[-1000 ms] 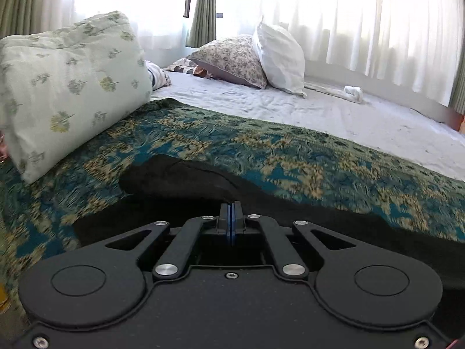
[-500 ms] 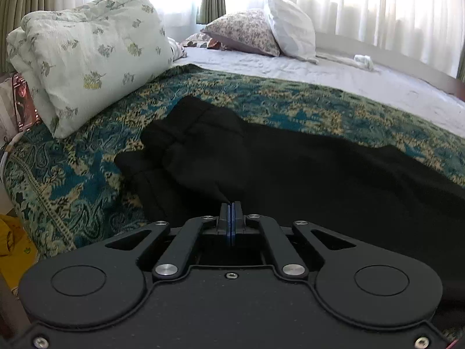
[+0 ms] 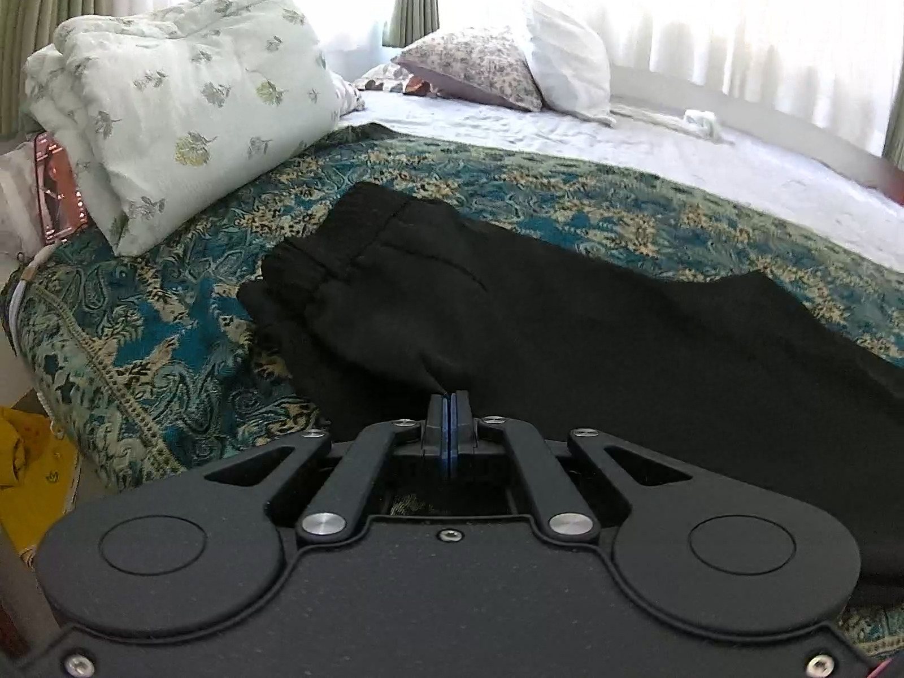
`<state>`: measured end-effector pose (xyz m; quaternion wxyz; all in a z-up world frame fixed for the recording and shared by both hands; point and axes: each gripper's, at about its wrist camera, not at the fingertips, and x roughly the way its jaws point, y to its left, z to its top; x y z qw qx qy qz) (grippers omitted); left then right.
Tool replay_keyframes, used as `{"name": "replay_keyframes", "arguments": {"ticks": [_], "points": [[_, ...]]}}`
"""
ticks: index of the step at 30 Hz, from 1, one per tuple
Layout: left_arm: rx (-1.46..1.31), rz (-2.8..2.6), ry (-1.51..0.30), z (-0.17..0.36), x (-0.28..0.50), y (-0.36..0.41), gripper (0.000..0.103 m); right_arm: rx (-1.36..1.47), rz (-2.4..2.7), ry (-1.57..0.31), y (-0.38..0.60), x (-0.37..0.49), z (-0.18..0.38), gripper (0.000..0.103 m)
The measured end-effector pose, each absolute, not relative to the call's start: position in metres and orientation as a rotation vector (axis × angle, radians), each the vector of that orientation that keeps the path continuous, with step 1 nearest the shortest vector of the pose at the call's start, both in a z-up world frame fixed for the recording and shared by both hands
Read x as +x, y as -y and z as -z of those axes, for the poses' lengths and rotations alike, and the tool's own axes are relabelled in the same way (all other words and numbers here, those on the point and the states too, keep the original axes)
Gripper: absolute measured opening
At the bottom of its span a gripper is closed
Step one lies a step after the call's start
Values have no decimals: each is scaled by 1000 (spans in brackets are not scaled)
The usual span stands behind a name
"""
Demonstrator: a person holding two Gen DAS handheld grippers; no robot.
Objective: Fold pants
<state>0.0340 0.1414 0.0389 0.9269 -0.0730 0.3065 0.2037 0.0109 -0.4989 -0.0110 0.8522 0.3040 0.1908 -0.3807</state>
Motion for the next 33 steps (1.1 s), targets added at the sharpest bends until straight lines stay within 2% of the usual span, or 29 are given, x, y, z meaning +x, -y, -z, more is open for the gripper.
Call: {"name": "replay_keyframes", "arguments": {"ticks": [10,13,14,15,16,17,18,20,22,24,26,33], "points": [[-70,-419,-663,-15,25,-135,2,607,854,-443,516,13,16,4],[-66,-407,-665,-12,24,-136,3,645,861,-441,525,13,16,7],[-60,-408,-662,-12,23,-136,6,646,863,-448,525,14,14,14],[-54,-406,-657,-13,22,-136,7,641,874,-454,524,14,11,27],[-58,-394,-651,-14,20,-137,10,635,875,-453,522,13,9,33],[-68,-384,-648,-15,19,-138,23,625,879,-454,519,12,5,43],[-80,-375,-646,-16,18,-139,38,611,876,-447,516,10,1,58],[-101,-366,-623,-21,13,-144,46,570,883,-425,506,7,-9,69],[-104,-349,-590,-28,9,-150,49,537,879,-411,496,5,-19,69],[-94,-347,-547,-36,8,-158,66,516,854,-391,482,5,-29,71],[-91,-362,-504,-41,12,-170,78,486,816,-379,465,9,-35,74],[-163,-465,-500,-30,55,-222,89,356,570,-395,383,38,-39,79]]}}
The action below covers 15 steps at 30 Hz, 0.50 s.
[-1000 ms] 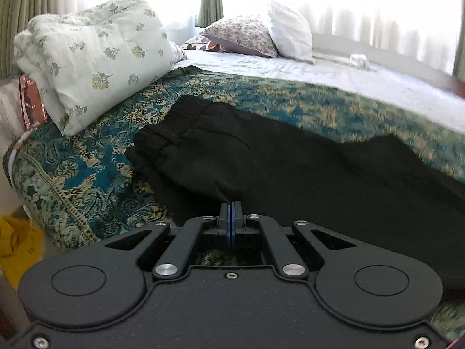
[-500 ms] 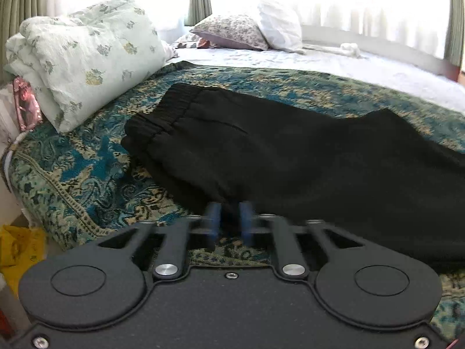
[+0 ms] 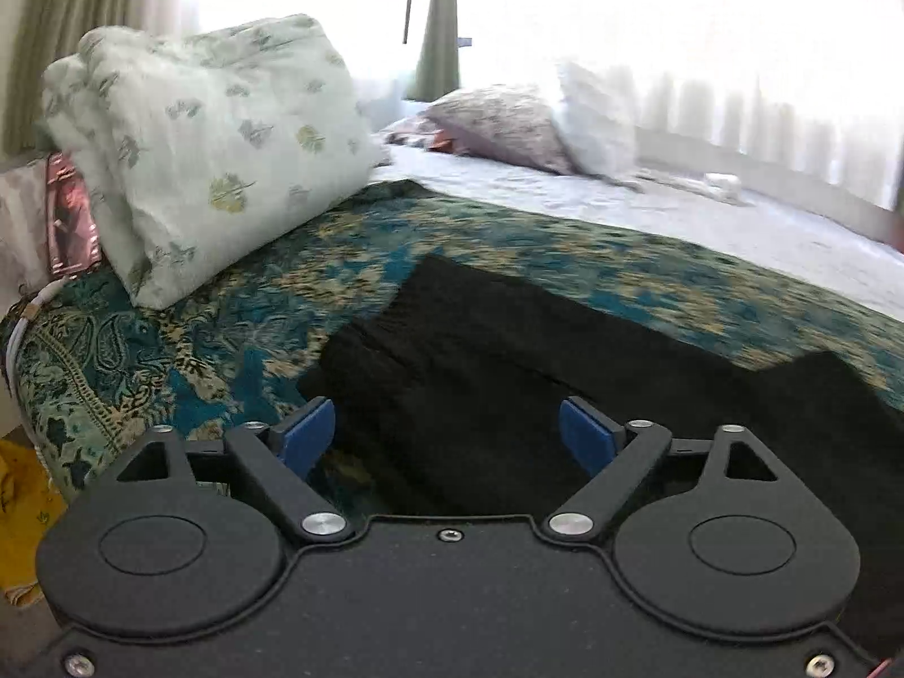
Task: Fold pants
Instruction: 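Open both grippers and release the folded trousers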
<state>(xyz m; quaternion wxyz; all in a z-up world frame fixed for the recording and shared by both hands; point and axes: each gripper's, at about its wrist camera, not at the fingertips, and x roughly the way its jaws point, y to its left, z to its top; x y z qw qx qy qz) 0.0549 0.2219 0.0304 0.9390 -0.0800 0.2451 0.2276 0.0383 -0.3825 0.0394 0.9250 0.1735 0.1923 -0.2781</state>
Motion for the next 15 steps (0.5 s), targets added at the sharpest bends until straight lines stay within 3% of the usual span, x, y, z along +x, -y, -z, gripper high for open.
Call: {"name": "replay_keyframes", "arguments": {"ticks": [11,15], "points": [[-86,-657,-595,10,91,-244,89,121,132,-478,224,75,-1,84],[-109,-659,-602,13,92,-249,93,40,-61,-483,178,72,11,84]]}}
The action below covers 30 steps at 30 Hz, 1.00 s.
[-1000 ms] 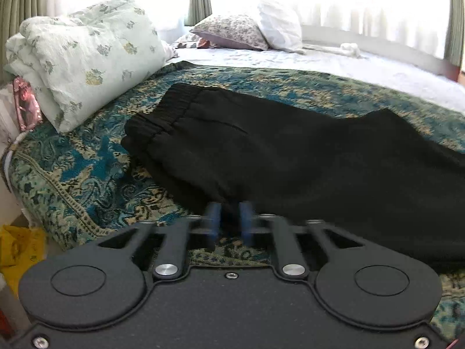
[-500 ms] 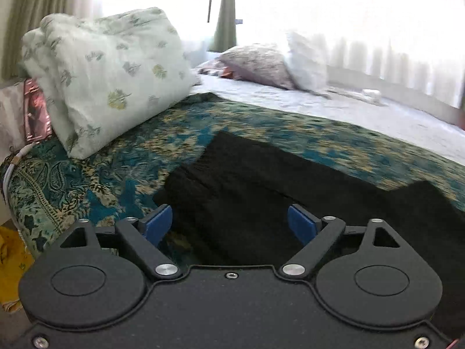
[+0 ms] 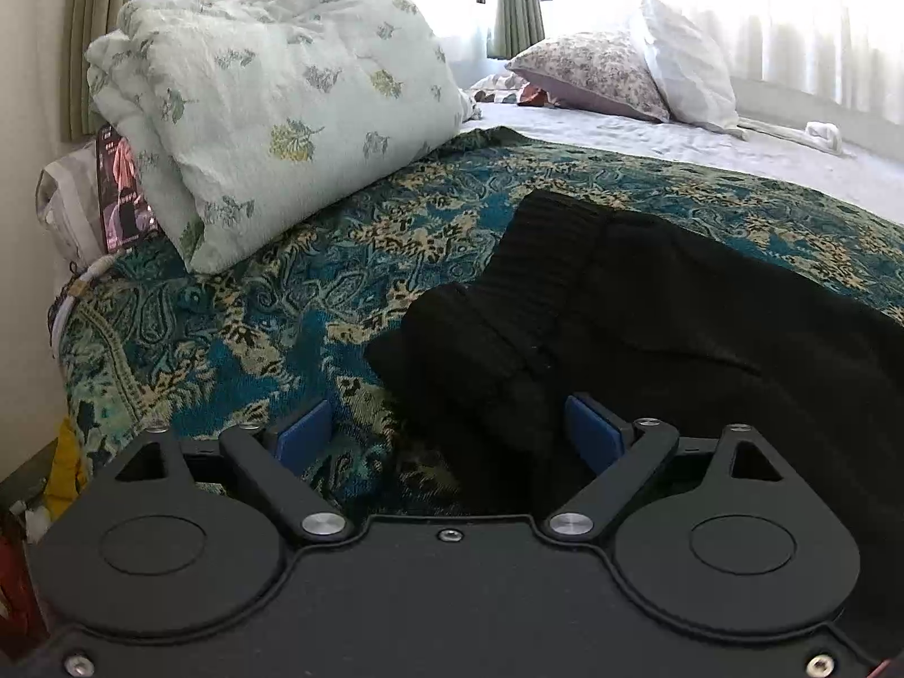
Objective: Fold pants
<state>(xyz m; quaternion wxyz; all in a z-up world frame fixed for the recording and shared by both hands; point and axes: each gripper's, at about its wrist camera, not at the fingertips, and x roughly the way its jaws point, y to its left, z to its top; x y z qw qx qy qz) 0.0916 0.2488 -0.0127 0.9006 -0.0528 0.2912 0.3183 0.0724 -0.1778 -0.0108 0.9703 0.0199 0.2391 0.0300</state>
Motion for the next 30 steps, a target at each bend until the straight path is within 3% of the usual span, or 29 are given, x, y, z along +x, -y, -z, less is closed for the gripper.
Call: {"name": "replay_keyframes", "arguments": {"ticks": [7,14,17,22,30], "points": [[-115,-667,-598,15,90,-249,95,-83,-165,-537,177,56,30,84],[-30,-696,-593,14,94,-236,95,34,159,-544,315,56,35,86],[78,-694,-596,6,96,-220,89,75,384,-532,383,56,36,86],[176,-582,-487,-30,87,-165,89,328,646,-358,460,18,16,85],[121,-82,-494,-47,76,-28,90,421,768,-198,462,-21,25,83]]}}
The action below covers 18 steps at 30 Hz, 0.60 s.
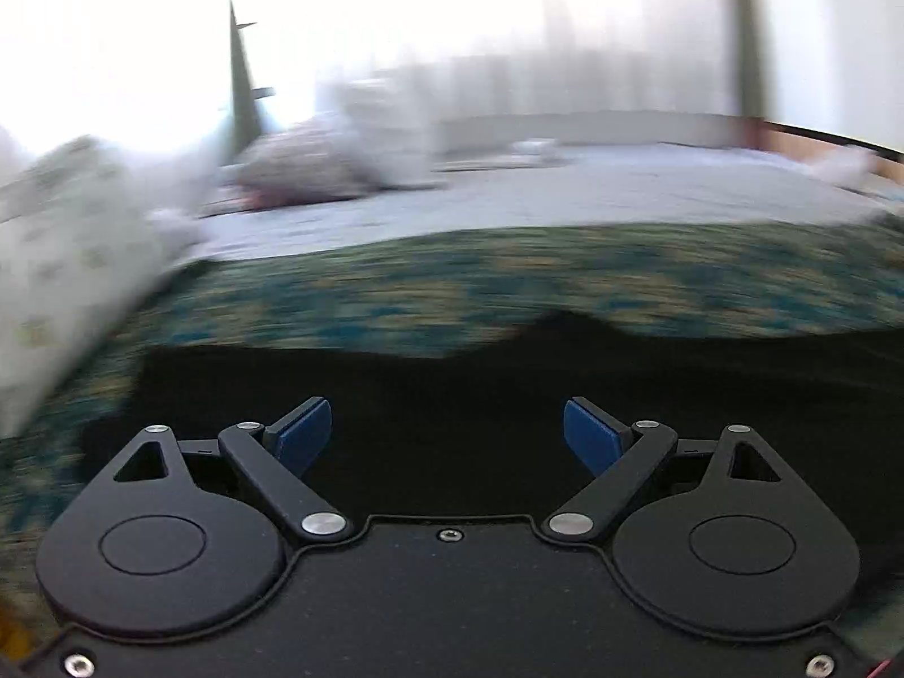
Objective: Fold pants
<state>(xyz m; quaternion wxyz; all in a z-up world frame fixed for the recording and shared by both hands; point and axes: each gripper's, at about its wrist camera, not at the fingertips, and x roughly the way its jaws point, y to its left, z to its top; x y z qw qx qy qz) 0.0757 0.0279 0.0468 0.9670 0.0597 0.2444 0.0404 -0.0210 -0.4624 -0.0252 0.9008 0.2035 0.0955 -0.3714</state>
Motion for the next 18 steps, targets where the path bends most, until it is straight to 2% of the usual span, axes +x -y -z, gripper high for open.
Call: {"name": "replay_keyframes", "arguments": {"ticks": [1,2,3,4,6,13,16,18], "points": [[124,-31,-495,-45,73,-11,90,411,774,-168,463,-24,23,81],[124,8,-496,-41,70,5,90,398,787,-155,464,-28,22,75],[122,42,-503,-38,69,17,90,404,805,-156,464,-31,23,60],[120,69,-513,-34,67,26,90,438,830,-163,467,-36,26,51],[130,96,-533,-27,65,41,90,526,860,-181,484,-39,29,23],[228,90,-577,-2,59,58,90,643,811,-233,512,-45,43,21],[223,69,-607,3,58,50,90,665,792,-225,513,-45,45,25],[220,57,-619,6,59,46,90,693,777,-209,513,-47,46,34]]}}
